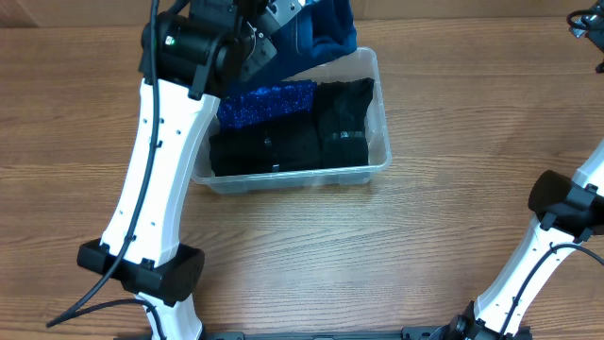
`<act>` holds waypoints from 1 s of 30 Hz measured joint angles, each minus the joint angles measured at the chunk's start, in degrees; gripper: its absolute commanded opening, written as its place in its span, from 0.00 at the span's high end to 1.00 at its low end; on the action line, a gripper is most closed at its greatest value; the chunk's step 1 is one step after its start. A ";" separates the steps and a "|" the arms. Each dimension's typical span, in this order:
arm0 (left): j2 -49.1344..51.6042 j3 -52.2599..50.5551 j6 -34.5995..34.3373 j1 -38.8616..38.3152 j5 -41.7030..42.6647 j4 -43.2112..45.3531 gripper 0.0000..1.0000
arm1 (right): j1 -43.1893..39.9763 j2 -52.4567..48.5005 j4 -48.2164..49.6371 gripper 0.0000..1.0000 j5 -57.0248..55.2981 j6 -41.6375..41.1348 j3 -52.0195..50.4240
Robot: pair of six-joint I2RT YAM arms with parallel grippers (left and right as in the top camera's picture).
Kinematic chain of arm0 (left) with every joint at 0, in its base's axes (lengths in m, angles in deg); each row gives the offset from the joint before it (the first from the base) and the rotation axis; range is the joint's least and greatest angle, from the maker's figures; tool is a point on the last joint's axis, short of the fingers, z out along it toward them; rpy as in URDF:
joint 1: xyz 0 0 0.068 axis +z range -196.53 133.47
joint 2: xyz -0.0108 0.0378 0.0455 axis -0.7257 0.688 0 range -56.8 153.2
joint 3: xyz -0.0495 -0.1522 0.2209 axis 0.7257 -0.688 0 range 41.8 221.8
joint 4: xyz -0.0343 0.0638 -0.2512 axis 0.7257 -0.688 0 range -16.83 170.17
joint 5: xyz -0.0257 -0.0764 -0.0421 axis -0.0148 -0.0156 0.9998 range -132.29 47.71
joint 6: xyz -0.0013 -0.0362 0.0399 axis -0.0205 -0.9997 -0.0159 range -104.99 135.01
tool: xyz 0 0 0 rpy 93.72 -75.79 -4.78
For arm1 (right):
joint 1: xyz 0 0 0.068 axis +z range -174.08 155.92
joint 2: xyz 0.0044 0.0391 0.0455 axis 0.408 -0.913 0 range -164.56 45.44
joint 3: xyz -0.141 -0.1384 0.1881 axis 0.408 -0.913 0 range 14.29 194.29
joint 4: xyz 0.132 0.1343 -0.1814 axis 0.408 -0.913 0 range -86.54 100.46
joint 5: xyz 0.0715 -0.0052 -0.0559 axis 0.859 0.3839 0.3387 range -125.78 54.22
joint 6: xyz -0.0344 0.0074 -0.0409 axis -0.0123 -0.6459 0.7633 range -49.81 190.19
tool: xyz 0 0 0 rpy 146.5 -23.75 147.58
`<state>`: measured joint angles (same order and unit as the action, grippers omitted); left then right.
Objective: Pack container
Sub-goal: 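Lower the jeans into the bin, spreading them over the other clothes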
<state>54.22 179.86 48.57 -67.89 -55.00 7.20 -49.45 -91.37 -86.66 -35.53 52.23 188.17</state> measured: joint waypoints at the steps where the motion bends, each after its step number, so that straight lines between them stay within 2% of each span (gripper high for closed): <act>1: 0.57 0.00 0.48 0.00 0.20 -0.22 0.96 | 0.00 0.00 0.02 0.00 0.00 0.02 0.00; 11: 6.88 0.00 5.92 -0.04 3.74 -0.96 0.96 | 0.00 0.00 0.00 0.00 0.00 0.02 0.00; 17: 7.30 -0.02 8.87 -0.04 3.67 2.38 0.96 | 0.00 0.00 0.00 0.00 0.00 0.02 0.00; 30: 7.30 -2.99 9.94 -0.04 4.66 1.14 0.96 | 0.00 0.00 0.00 0.00 0.00 0.00 0.00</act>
<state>61.52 176.86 58.51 -67.94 -50.34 8.34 -49.45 -91.37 -86.66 -35.53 52.23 188.17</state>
